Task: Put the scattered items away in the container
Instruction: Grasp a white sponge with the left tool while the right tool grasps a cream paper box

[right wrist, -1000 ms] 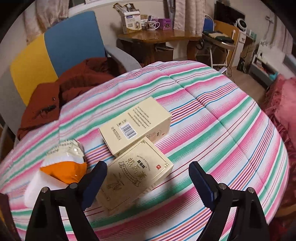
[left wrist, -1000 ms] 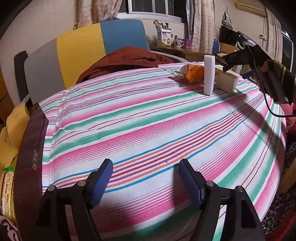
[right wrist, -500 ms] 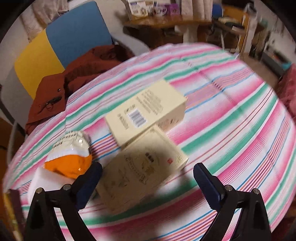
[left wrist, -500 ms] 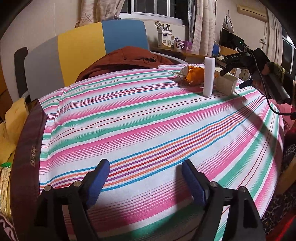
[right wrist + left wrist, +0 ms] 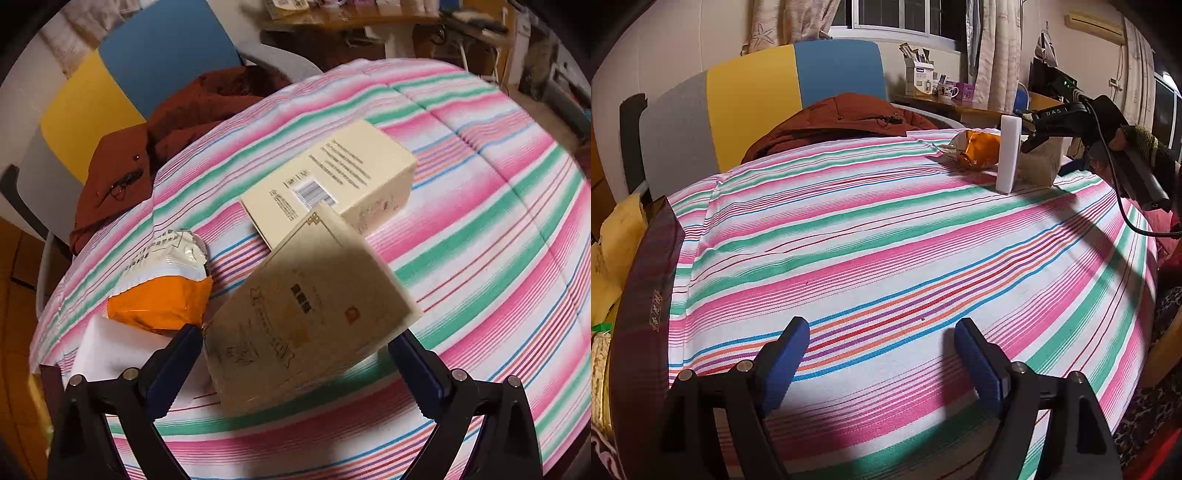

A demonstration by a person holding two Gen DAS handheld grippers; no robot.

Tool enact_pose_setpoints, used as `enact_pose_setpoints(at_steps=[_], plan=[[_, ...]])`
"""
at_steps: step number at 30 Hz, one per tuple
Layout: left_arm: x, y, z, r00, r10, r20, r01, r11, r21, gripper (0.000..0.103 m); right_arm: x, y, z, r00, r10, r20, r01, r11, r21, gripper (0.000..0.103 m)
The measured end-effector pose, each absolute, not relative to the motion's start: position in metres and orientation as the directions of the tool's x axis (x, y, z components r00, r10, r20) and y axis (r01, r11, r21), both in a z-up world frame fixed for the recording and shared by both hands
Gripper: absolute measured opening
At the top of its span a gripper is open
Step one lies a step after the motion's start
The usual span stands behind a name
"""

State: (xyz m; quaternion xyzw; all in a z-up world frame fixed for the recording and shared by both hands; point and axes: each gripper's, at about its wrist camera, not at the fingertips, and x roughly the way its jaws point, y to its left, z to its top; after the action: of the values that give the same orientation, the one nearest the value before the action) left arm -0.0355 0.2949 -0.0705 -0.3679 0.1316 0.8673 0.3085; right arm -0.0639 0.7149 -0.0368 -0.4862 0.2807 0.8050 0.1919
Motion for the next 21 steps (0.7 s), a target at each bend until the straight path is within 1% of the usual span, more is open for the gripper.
enact_pose_setpoints(at_steps=[1, 2, 3, 7, 9, 11, 13, 15, 18, 21], plan=[[-0.036, 0.295, -0.071, -0.539, 0.439, -0.719, -0.632, -0.775, 0.001, 0.083, -0.063, 0.713, -0.034, -0.464, 0.043, -0.885, -0.573, -0.776, 0.263, 0.090], [-0.036, 0.295, -0.071, -0.538, 0.439, -0.719, -0.632, -0.775, 0.000, 0.083, -0.063, 0.713, -0.032, -0.473, 0.041, -0.880, -0.567, -0.779, 0.268, 0.083], [-0.036, 0.295, -0.071, -0.538, 0.439, -0.719, -0.632, -0.775, 0.000, 0.083, -0.063, 0.713, -0.030, -0.481, 0.038, -0.876, -0.563, -0.779, 0.275, 0.079], [-0.036, 0.295, -0.071, -0.536, 0.437, -0.722, -0.632, -0.775, 0.001, 0.083, -0.065, 0.712, -0.026, -0.480, 0.048, -0.876, -0.545, -0.799, 0.255, 0.076], [-0.036, 0.296, -0.070, -0.532, 0.436, -0.726, -0.635, -0.773, 0.001, 0.083, -0.064, 0.708, -0.021, -0.482, 0.064, -0.874, -0.526, -0.818, 0.231, 0.070], [-0.038, 0.298, -0.068, -0.514, 0.446, -0.733, -0.648, -0.762, -0.009, 0.082, -0.062, 0.707, -0.017, -0.474, 0.084, -0.877, -0.518, -0.832, 0.200, 0.068], [-0.041, 0.303, -0.062, -0.468, 0.500, -0.729, -0.684, -0.727, -0.059, 0.074, -0.059, 0.709, -0.016, -0.456, 0.085, -0.886, -0.531, -0.825, 0.194, 0.068], [-0.046, 0.315, -0.055, -0.441, 0.523, -0.730, -0.706, -0.704, -0.078, 0.073, -0.054, 0.713, -0.013, -0.449, 0.099, -0.888, -0.548, -0.816, 0.186, 0.066], [-0.054, 0.340, -0.038, -0.423, 0.568, -0.706, -0.740, -0.667, -0.093, 0.073, -0.051, 0.720, -0.015, -0.439, 0.097, -0.893, -0.578, -0.792, 0.198, 0.066], [-0.064, 0.368, -0.025, -0.379, 0.612, -0.694, -0.763, -0.631, -0.140, 0.073, -0.051, 0.721, -0.016, -0.434, 0.096, -0.896, -0.585, -0.787, 0.199, 0.066]])
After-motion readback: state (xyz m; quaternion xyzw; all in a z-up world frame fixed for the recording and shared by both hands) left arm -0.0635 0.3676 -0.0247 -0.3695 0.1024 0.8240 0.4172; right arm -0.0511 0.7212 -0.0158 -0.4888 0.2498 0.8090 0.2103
